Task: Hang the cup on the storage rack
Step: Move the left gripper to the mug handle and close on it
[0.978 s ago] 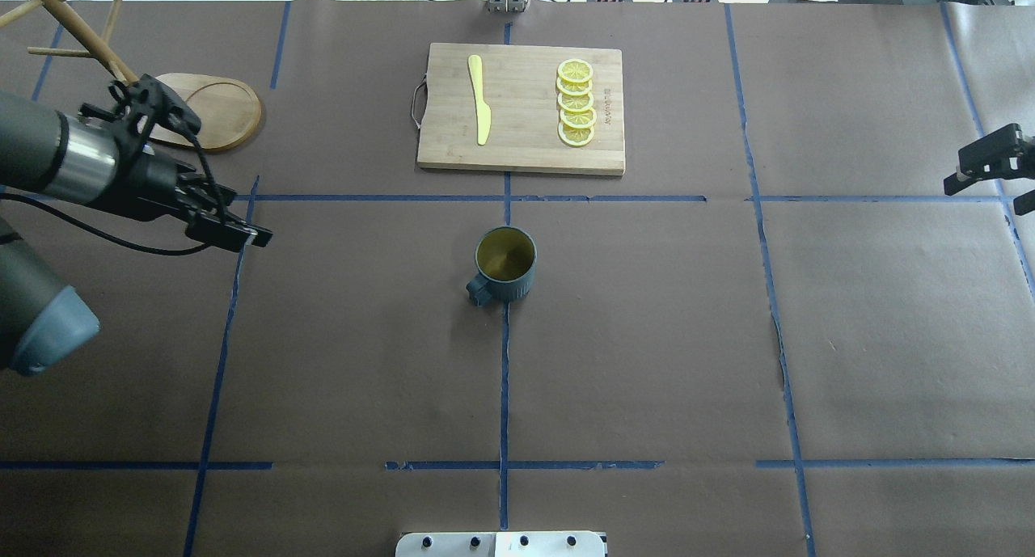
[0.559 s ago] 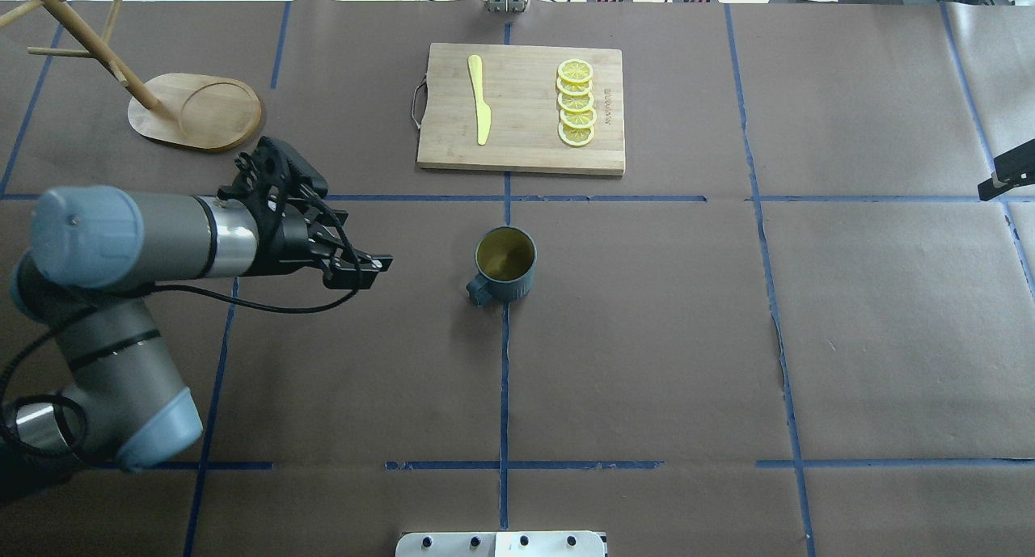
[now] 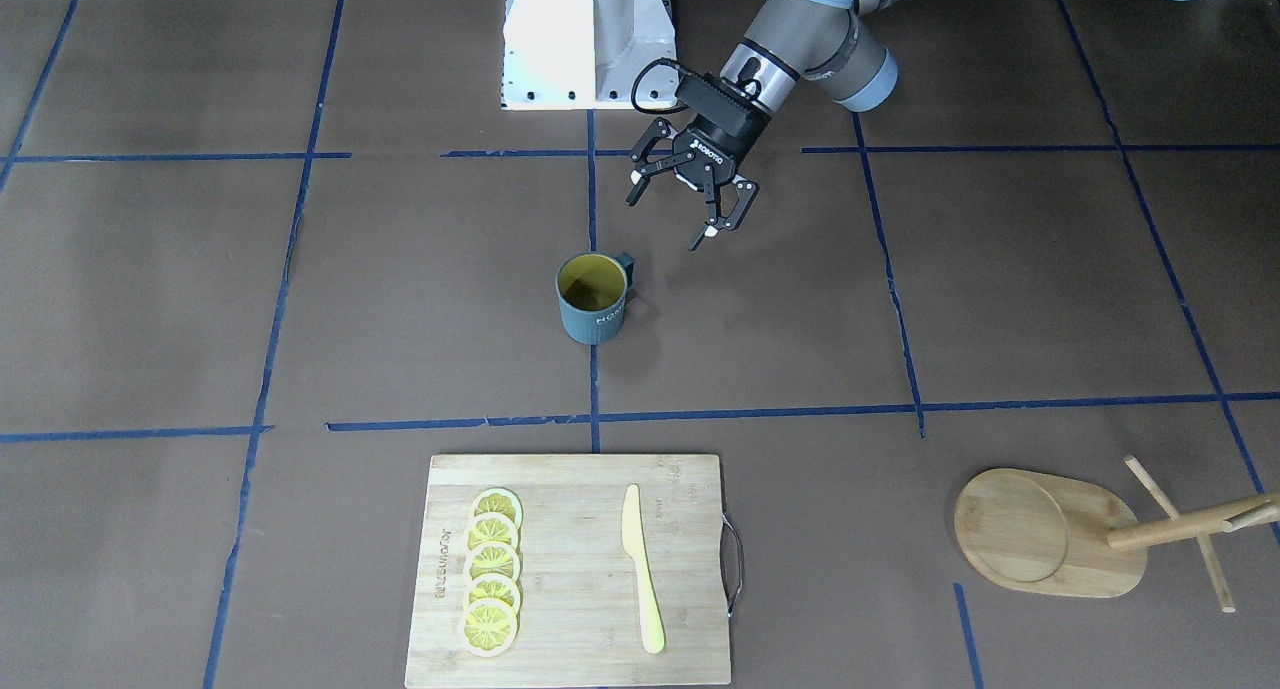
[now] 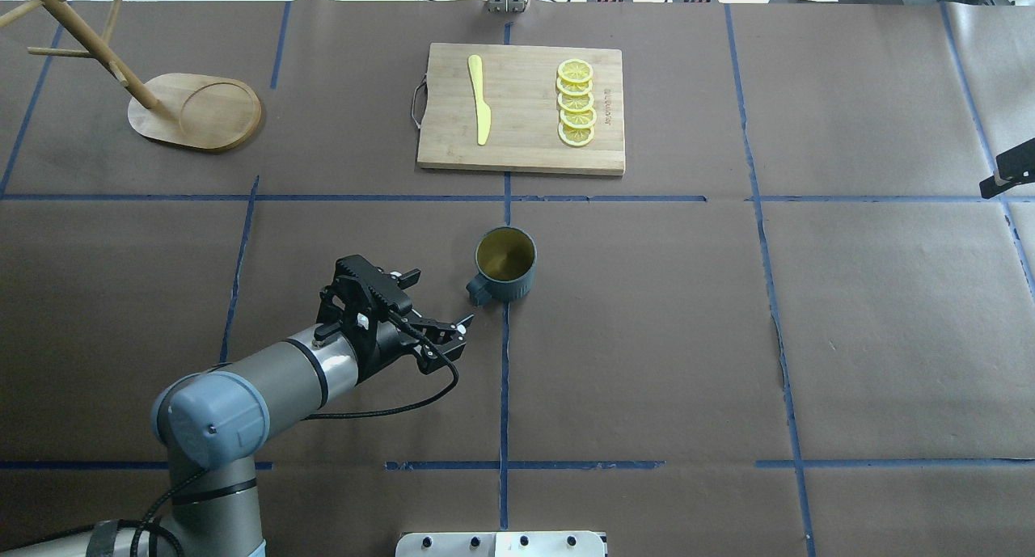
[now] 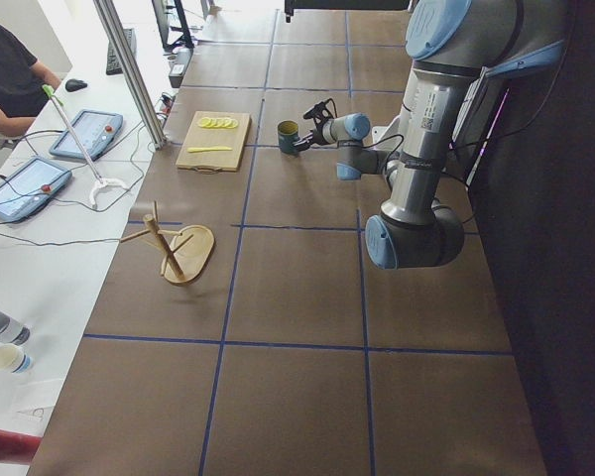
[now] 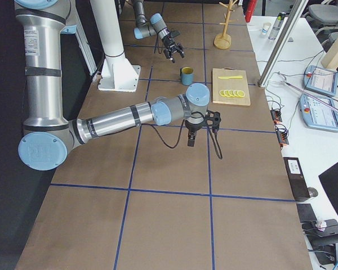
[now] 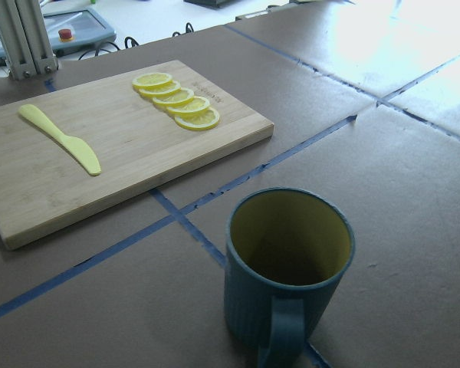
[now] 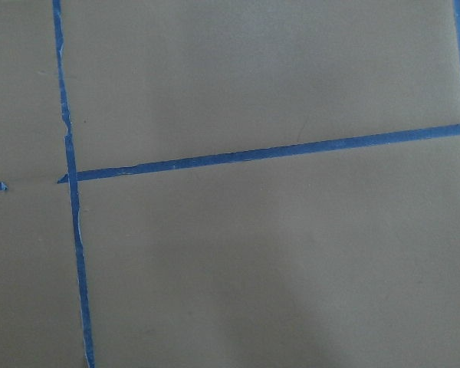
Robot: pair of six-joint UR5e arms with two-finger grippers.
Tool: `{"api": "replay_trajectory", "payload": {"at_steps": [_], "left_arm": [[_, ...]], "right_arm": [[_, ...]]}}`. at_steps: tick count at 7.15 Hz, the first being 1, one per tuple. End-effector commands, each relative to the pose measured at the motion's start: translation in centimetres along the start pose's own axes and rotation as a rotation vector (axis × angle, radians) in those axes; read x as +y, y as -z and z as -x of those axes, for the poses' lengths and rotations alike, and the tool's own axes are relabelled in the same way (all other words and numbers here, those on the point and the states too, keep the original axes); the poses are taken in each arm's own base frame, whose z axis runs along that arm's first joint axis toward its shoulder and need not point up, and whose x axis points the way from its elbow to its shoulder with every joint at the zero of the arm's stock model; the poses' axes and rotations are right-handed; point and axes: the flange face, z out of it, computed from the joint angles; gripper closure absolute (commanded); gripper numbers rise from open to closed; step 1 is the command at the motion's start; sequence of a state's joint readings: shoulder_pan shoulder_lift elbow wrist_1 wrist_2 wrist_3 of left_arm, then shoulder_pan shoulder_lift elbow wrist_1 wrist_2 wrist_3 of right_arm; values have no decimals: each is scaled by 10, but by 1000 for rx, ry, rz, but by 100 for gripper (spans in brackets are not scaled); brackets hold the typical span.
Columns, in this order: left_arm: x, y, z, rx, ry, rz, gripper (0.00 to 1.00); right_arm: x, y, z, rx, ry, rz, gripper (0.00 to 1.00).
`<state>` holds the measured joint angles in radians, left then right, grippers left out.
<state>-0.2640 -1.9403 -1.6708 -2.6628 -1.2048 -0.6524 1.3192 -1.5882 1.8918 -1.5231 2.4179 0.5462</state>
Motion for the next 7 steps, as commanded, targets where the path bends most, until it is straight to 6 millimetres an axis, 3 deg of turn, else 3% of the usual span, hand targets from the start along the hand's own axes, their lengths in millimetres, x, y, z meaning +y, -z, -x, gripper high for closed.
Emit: {"api": "replay_trajectory", "payload": {"at_steps": [1, 7], "left_arm": [[20, -38, -15, -9, 24, -34, 2], [33, -48, -10, -28, 6, -13, 9]], "right_arm": [[1, 0, 0, -4, 1, 1, 0], [-2, 2, 5, -6, 8, -4, 0]]}}
